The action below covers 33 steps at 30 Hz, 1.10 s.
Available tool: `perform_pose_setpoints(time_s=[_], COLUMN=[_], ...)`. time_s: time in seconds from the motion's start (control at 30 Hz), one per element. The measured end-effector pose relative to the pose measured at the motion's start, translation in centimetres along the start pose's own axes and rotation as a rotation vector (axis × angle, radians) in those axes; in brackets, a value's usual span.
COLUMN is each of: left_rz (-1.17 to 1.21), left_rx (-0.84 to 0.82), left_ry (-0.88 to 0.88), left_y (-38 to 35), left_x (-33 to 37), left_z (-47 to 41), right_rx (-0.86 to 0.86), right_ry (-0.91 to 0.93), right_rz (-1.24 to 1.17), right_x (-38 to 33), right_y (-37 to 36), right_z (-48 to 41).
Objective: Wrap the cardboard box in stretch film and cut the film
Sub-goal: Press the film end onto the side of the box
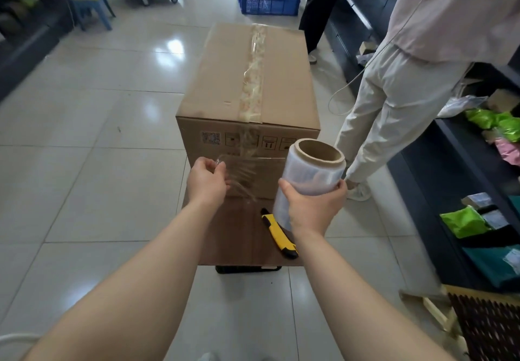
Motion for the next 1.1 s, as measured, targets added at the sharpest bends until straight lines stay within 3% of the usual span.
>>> perform_pose_setpoints(time_s=[0.33,0.8,1.1], left_rz=[0.008,-0.07,-0.111], left_rx=[-0.01,0.065,0.087], left_ry=[-0.005,-0.2,-0.22], left_y=[-1.6,-2.5,-2.7], left_x=[-0.2,-0.4,-0.2], left_z=[-3.2,-4.9,-5.3], right_rx=[0.127,0.264,0.278], right_ry=[-0.059,-0.048,-0.06], right_rz=[0.023,-0.041,0.0], right_x=[2.8,4.0,4.2], right_y=[-2.3,-2.9,-2.8], right_z=[-0.7,-1.6,-2.1])
Point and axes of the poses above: each hand's wrist, its own z-axis away from the middle knuckle, its own y-axis out of the back of the hand, x = y × z, the point moved 5 cm from there along -z, towards the middle knuckle, and after that the axes turned 8 degrees about -x, right-handed, at the moved point
